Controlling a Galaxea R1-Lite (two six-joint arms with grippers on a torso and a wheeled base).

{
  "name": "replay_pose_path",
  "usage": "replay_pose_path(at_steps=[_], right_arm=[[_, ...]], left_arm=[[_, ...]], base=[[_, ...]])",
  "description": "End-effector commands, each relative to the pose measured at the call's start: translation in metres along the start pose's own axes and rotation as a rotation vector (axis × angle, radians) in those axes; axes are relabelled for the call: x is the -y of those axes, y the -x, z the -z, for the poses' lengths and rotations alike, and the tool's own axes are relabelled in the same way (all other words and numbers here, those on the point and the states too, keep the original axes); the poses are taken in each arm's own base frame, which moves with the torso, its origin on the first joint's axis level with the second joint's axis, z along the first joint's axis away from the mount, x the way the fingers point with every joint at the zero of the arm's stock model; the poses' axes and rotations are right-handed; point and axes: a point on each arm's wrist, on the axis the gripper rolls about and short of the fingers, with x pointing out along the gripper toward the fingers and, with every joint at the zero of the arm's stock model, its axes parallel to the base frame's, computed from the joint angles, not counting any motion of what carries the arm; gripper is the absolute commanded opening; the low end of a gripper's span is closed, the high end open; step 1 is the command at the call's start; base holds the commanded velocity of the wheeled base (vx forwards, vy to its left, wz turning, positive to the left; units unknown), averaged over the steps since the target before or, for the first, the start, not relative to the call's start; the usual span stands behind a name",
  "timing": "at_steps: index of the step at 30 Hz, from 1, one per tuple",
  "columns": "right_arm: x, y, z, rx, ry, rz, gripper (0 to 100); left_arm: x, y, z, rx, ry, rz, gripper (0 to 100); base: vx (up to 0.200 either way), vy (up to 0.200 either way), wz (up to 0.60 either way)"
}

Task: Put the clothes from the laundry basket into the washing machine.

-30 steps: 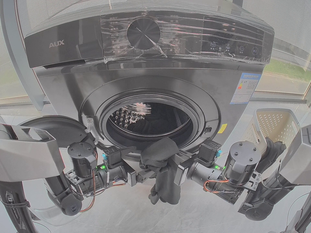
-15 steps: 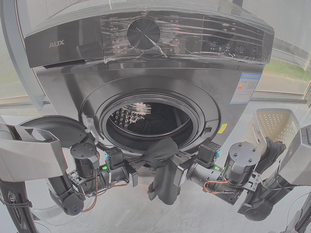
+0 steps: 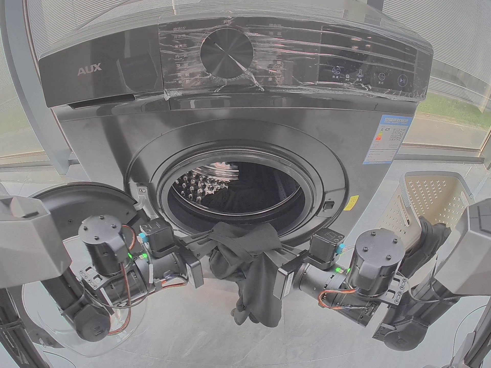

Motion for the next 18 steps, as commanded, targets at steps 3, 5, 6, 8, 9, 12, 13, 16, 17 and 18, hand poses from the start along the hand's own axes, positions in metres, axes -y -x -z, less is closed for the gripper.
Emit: replay_pose_path(at_steps=[3, 5, 6, 8, 9, 12, 13, 16, 17, 18], right_arm=[[-0.002, -0.012, 0.021, -0.055, 0.008, -0.003, 0], [-0.003, -0.013, 0.022, -0.053, 0.008, -0.005, 0], [-0.003, -0.013, 0.022, -0.053, 0.008, -0.005, 0], [-0.003, -0.017, 0.022, -0.045, 0.006, -0.008, 0], [-0.003, -0.018, 0.025, -0.048, 0.005, -0.008, 0], [-0.003, -0.021, 0.025, -0.044, 0.002, -0.007, 100], [-0.002, -0.022, 0.027, -0.052, 0.001, -0.002, 100], [0.003, -0.020, 0.033, -0.086, 0.005, 0.016, 100], [0.006, -0.016, 0.038, -0.116, 0.009, 0.025, 100], [0.006, -0.016, 0.038, -0.116, 0.009, 0.025, 100]], left_arm=[[0.012, 0.032, -0.037, 0.118, 0.009, 0.008, 0], [0.012, 0.032, -0.038, 0.120, 0.010, 0.008, 0], [0.012, 0.032, -0.038, 0.120, 0.010, 0.008, 0], [0.011, 0.031, -0.036, 0.115, 0.015, 0.008, 0], [0.012, 0.031, -0.036, 0.116, 0.014, 0.010, 0], [0.012, 0.031, -0.037, 0.116, 0.016, 0.011, 0], [0.012, 0.031, -0.037, 0.118, 0.017, 0.010, 0], [0.012, 0.030, -0.037, 0.118, 0.017, 0.009, 0], [0.012, 0.030, -0.037, 0.116, 0.019, 0.009, 0], [0.012, 0.030, -0.037, 0.116, 0.019, 0.009, 0]], base=[[0.000, 0.000, 0.00], [0.000, 0.000, 0.00], [0.000, 0.000, 0.00], [0.000, 0.000, 0.00], [0.000, 0.000, 0.00], [0.000, 0.000, 0.00], [0.000, 0.000, 0.00], [0.000, 0.000, 0.00], [0.000, 0.000, 0.00], [0.000, 0.000, 0.00]])
